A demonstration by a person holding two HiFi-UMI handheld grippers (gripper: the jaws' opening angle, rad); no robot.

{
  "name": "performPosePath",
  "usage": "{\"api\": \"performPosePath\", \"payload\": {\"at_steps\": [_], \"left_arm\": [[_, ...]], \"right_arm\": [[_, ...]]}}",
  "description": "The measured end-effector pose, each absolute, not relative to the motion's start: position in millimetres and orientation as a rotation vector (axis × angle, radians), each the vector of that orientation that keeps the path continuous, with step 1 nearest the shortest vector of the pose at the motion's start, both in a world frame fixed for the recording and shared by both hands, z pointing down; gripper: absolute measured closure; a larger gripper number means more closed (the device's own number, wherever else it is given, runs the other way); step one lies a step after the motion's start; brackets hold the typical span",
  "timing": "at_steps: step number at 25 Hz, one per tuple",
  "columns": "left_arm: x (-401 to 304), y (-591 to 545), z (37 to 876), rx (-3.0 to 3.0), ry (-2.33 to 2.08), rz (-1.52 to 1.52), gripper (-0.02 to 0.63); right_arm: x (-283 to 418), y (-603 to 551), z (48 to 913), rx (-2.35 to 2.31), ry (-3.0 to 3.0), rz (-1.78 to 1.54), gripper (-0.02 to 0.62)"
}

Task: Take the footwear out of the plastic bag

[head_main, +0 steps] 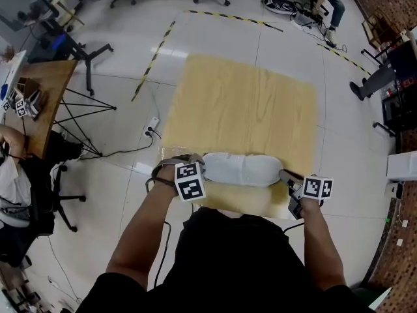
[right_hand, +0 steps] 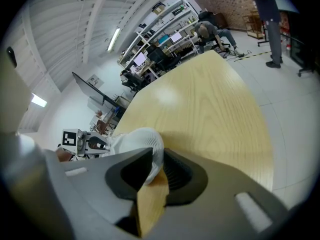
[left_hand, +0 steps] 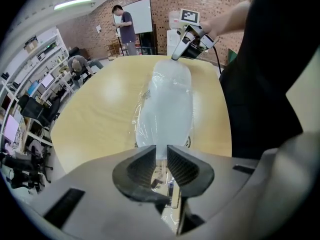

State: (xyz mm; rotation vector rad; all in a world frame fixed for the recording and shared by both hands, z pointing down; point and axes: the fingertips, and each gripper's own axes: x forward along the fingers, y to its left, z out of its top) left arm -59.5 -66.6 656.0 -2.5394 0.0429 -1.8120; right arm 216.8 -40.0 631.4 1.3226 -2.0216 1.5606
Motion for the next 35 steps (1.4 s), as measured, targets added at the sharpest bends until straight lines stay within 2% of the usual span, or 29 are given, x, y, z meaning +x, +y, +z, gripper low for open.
{"api": "performPosePath", "payload": {"at_steps": [12, 23, 35], "left_arm": [[-83.7, -68.9, 657.8, -2.494, 0.118, -1.852, 0.592], [-135.2, -79.1, 658.9, -2.413, 0.229, -1.938, 0.592], [-160.3, -87.9, 655.6, -2.379, 0.286, -1.968, 0.592]], "right_arm": [[238.2, -30.9, 630.3, 1.341, -1.992, 1.546, 0.525], [234.0, -24.3, 633.7, 1.312, -1.994, 1.547, 0.525], [234.3, -28.4, 632.2, 1.298, -1.993, 1.507, 0.523]]}}
